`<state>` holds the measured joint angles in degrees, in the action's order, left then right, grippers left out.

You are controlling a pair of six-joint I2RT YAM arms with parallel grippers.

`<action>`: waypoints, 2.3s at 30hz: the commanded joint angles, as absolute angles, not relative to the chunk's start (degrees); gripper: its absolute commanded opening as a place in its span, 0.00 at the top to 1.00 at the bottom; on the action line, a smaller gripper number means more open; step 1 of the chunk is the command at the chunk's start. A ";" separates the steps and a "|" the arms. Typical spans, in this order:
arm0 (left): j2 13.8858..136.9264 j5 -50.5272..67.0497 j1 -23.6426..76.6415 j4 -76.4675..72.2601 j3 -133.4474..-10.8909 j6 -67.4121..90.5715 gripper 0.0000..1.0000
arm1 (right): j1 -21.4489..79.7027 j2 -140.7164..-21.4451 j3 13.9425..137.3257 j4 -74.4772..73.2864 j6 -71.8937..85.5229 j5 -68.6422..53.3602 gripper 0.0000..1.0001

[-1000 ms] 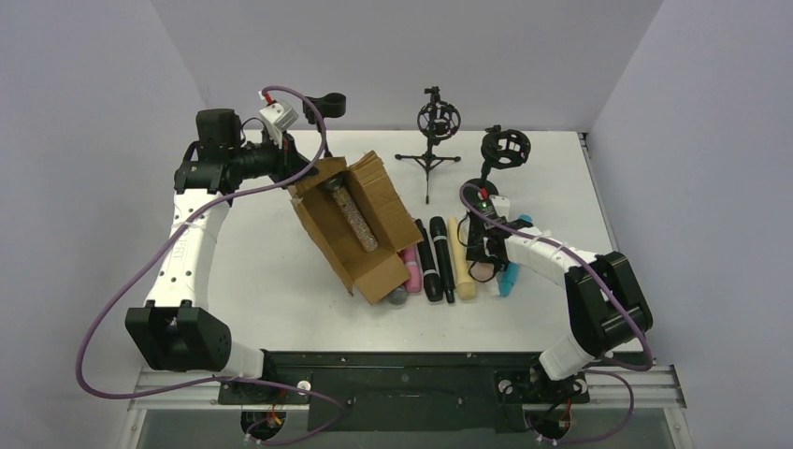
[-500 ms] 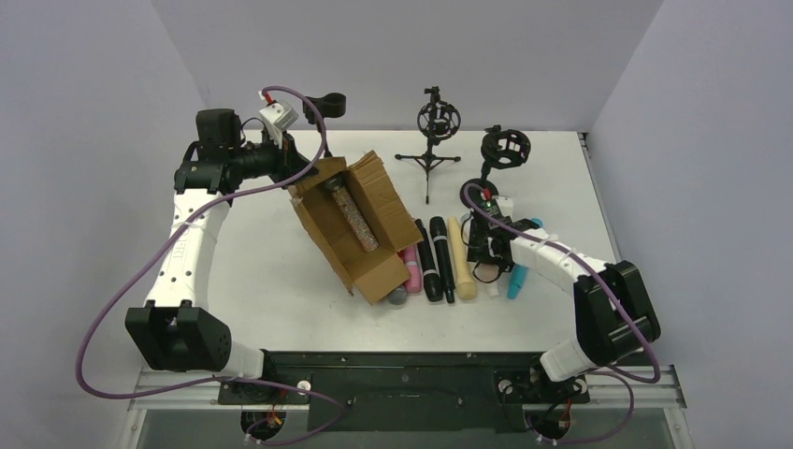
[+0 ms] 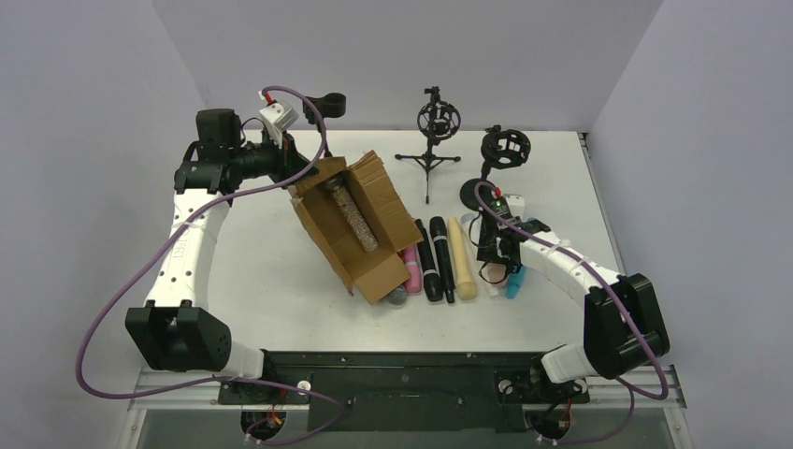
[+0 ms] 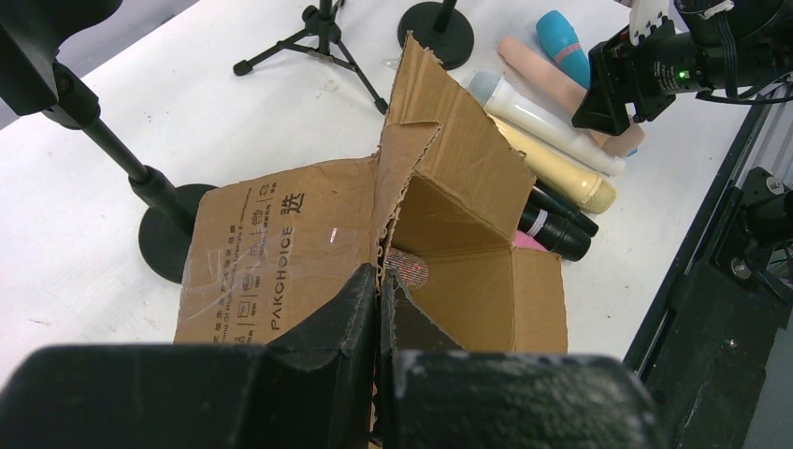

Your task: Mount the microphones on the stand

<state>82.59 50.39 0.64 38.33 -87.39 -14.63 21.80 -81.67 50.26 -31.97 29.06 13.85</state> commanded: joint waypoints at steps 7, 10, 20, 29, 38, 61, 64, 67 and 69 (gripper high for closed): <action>81.65 51.02 0.35 36.83 -86.42 -15.05 1.00 | 20.65 -81.21 48.78 -31.86 29.24 14.72 0.53; 81.57 51.08 0.35 36.57 -86.32 -14.81 1.00 | 20.65 -81.14 48.94 -32.19 29.02 14.66 0.53; 81.68 51.16 0.42 36.04 -86.29 -14.39 1.00 | 21.33 -78.91 48.07 -33.93 28.86 14.27 0.45; 82.86 52.85 0.52 35.38 -88.68 -12.58 1.00 | 30.37 -73.08 57.09 -39.09 29.07 18.75 0.43; 81.87 53.72 0.69 34.21 -86.30 -10.63 1.00 | 50.66 -79.05 73.95 -26.96 20.76 18.09 0.44; 81.63 50.08 0.70 39.26 -86.26 -14.77 1.00 | 58.89 -116.09 85.92 -0.75 7.53 25.40 0.44; 82.11 50.26 0.71 40.48 -86.82 -15.69 1.00 | 58.89 -117.40 85.98 3.16 6.63 26.30 0.44; 82.82 50.70 0.79 41.21 -87.64 -16.04 1.00 | 58.69 -119.37 87.22 3.89 6.02 26.47 0.44; 83.14 50.90 0.83 41.60 -88.11 -16.14 1.00 | 58.45 -120.69 88.14 4.14 5.67 26.13 0.44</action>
